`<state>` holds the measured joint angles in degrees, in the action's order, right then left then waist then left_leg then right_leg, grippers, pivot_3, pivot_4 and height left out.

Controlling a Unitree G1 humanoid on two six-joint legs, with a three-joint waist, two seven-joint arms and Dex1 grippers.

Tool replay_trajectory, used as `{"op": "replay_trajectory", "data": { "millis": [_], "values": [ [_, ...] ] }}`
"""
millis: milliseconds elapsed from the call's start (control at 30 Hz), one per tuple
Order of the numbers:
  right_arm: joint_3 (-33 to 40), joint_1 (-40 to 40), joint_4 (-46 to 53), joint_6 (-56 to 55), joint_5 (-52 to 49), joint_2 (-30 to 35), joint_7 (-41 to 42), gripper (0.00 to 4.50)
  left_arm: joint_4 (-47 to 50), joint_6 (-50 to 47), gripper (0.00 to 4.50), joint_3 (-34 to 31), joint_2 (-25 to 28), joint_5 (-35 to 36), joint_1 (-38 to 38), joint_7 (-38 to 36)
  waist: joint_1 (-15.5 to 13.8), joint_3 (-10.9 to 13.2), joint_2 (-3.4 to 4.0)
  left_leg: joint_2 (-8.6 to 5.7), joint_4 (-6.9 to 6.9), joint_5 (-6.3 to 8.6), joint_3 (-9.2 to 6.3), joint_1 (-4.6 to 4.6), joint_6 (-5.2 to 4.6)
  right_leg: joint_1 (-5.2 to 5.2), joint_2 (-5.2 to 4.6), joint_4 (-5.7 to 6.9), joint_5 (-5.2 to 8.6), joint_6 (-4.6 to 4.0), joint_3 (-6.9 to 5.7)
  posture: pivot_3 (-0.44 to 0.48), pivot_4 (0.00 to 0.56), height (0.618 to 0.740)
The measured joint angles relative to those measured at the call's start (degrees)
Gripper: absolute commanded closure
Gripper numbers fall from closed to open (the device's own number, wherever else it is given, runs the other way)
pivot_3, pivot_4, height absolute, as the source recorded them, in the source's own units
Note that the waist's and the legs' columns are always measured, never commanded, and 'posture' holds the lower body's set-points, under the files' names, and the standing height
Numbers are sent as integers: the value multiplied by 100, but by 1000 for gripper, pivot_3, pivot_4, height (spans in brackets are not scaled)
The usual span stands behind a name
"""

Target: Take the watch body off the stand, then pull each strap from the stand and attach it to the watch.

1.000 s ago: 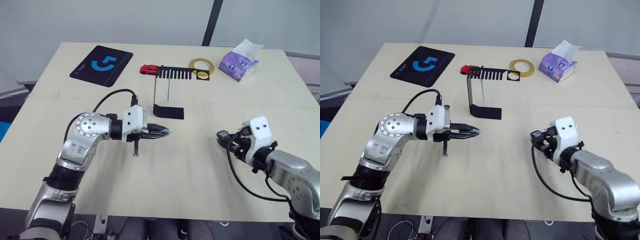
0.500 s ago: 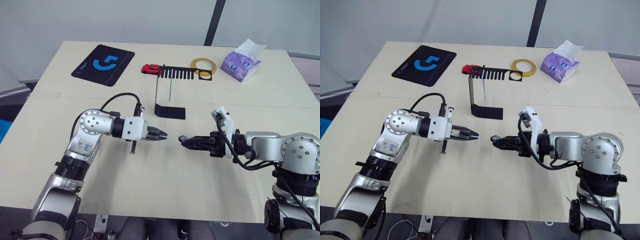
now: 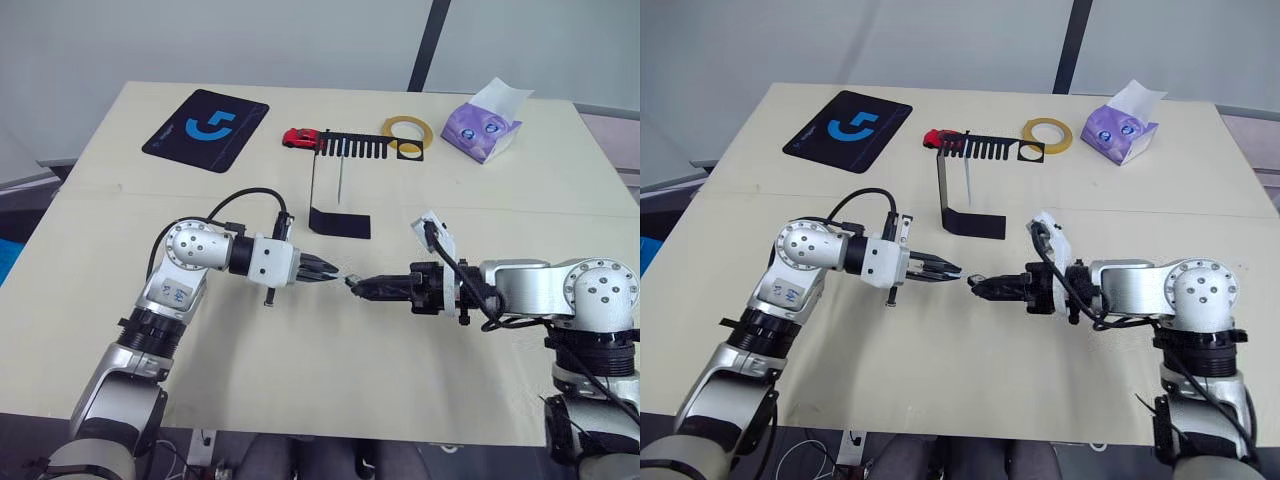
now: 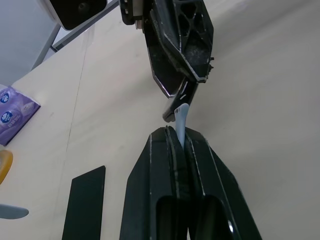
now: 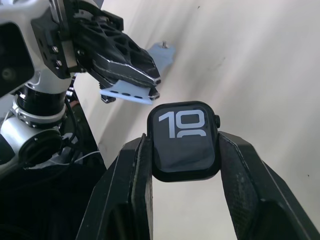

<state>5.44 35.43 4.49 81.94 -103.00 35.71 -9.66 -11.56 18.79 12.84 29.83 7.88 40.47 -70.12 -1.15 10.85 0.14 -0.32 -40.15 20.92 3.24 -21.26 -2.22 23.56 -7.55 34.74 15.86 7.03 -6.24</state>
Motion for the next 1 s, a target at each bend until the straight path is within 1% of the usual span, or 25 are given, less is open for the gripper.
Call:
{"op": "replay_trajectory", "data": {
  "millis": [167,333,667,1000],
  "values": [
    [-494,-48,-12,-610,-712,436,-456,3005,-39,68,4500,1,1,-10,23,-4,-4,0,0,1,0,0,1,-2,0,0,-3,-4,0,0,-2,0,150,738],
    [-755,-83,9,-903,-805,553,-476,3005,-39,74,4500,1,0,-11,24,-2,-5,0,0,3,0,0,0,-2,-1,0,-3,-4,0,0,-3,0,150,738],
    [-944,-126,190,-1090,-850,676,-385,3005,-40,69,4500,1,-8,-27,24,10,-13,0,0,3,0,0,-1,-5,-2,-1,-6,-8,0,-1,-7,0,150,738],
    [-951,-133,206,-1206,-850,792,-321,3005,-43,58,4500,4,-45,-54,24,52,-16,0,0,4,0,0,-2,-5,-3,-1,-7,-10,-1,-1,-10,0,150,738]
  ]
}}
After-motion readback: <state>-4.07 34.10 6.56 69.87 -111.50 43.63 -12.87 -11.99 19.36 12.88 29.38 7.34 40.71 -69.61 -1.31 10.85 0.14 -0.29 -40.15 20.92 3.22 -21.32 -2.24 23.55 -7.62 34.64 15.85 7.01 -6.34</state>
